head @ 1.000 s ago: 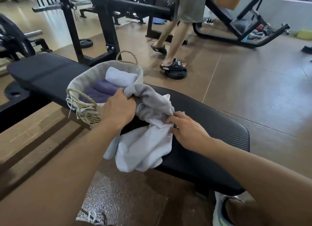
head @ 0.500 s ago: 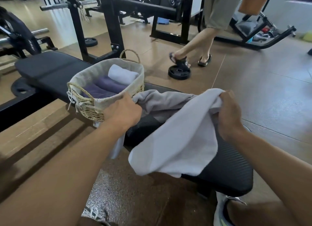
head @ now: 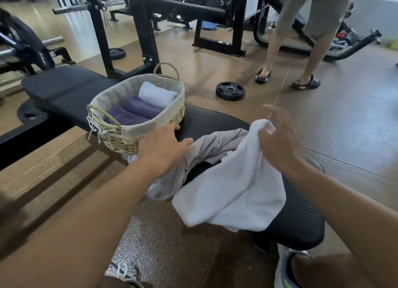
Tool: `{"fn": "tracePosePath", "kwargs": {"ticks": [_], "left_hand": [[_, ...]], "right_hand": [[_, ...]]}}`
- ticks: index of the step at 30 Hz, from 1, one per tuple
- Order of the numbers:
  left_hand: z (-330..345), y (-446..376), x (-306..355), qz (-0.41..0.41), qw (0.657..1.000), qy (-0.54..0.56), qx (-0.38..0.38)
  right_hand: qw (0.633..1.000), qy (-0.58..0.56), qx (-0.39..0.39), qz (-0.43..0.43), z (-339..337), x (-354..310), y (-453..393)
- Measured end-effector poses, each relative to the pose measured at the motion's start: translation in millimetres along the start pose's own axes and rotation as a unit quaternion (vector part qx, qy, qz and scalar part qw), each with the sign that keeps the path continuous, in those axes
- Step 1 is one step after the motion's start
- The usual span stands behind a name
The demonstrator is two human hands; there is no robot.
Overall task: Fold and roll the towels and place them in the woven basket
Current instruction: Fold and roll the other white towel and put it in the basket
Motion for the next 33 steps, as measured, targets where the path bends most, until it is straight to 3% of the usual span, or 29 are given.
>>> {"fn": "tracePosePath", "kwargs": {"ticks": [2, 5, 8, 11, 13, 15, 18, 26, 28, 30, 33], "left_hand": [[-5, -1, -2, 0.065, 0.992, 0.01, 0.108], [-5, -6, -7, 0.156, 0.962, -0.085, 0.209], [-2, -10, -17, 0.101, 0.971, -0.156, 0.152], [2, -12, -31, 0.046, 0.98, -0.185, 0.057], [2, -11, -35, 0.043, 0.981, -0.186, 0.031], [0, -12, -37, 0.041, 0.983, -0.175, 0.019], [-4, -12, -39, 0.04, 0.984, -0.173, 0.006], [-7, -12, -44, 0.046, 0.979, -0.197, 0.021], [-8, -9, -41, 0.044, 0.99, -0.132, 0.039], [-12, -2, -31, 0.057, 0.993, 0.001, 0.1], [-28, 12, -5, 0.153, 0.955, 0.188, 0.173]], "right_hand": [[0.991, 0.038, -0.047, -0.116, 18, -9, 11], [0.952, 0.094, -0.171, -0.236, 49, -28, 26], [0.892, 0.187, -0.267, -0.313, 79, -42, 39], [0.877, 0.24, -0.282, -0.305, 97, -44, 39], [0.911, 0.156, -0.275, -0.263, 100, -49, 38], [0.962, -0.022, -0.225, -0.152, 92, -60, 32], [0.98, -0.171, -0.104, -0.01, 72, -70, 18], [0.943, -0.286, 0.161, -0.059, 33, -82, 7], [0.948, -0.27, 0.143, -0.093, 34, -81, 6], [0.952, -0.265, 0.094, -0.123, 45, -78, 9], [0.953, -0.258, 0.008, -0.159, 61, -80, 2]]}}
Point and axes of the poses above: each hand's wrist, its own y-axis away from the middle knuckle, its own z-axis out of the palm, x = y × z, the point moved 1 cm from there along -y, towards the middle knuckle, and after that the axes turned 1 degree about -z, right-handed, at the moved point
